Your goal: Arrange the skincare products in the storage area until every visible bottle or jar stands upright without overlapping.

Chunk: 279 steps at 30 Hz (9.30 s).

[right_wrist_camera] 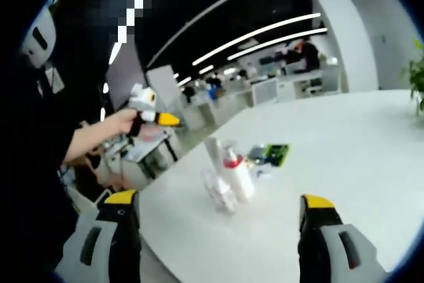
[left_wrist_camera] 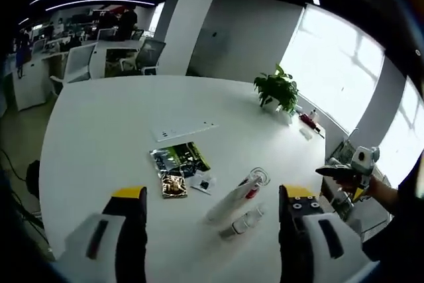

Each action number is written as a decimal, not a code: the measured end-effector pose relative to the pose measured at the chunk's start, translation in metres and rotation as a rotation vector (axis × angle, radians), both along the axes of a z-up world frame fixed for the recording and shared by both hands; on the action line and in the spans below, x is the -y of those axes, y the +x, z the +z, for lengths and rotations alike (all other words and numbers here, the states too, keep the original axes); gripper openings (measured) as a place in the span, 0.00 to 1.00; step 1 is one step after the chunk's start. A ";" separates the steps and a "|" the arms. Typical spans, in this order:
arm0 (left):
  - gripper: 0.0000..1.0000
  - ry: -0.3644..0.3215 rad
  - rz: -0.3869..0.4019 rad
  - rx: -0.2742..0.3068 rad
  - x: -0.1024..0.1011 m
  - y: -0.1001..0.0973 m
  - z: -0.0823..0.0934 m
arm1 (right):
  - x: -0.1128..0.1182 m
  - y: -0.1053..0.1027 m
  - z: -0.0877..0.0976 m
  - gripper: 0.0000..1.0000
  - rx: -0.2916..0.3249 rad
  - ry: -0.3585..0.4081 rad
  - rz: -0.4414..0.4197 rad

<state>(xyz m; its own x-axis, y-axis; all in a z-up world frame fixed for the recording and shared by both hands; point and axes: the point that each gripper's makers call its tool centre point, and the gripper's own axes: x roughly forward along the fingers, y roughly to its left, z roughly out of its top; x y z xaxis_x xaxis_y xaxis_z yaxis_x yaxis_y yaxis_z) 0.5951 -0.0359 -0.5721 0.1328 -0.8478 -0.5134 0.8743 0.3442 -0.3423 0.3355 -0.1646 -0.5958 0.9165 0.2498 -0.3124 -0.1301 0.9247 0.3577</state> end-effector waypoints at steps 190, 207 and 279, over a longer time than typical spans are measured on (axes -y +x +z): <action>0.05 0.431 -0.778 0.591 0.140 0.069 -0.079 | 0.002 0.024 -0.021 0.93 -0.005 0.135 -0.032; 0.05 0.396 -0.756 0.744 0.106 0.049 -0.008 | -0.017 0.027 0.007 0.93 0.058 0.135 0.011; 0.06 0.204 -0.677 1.046 -0.041 -0.161 0.135 | -0.126 -0.009 0.117 0.68 0.176 0.260 0.273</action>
<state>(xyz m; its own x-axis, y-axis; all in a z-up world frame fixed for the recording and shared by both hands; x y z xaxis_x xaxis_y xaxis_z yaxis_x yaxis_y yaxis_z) 0.4344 0.0048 -0.4369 0.1250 -0.8227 -0.5546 0.7157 -0.3124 0.6247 0.3261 -0.0390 -0.4787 0.8393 0.5413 -0.0511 -0.4385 0.7294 0.5250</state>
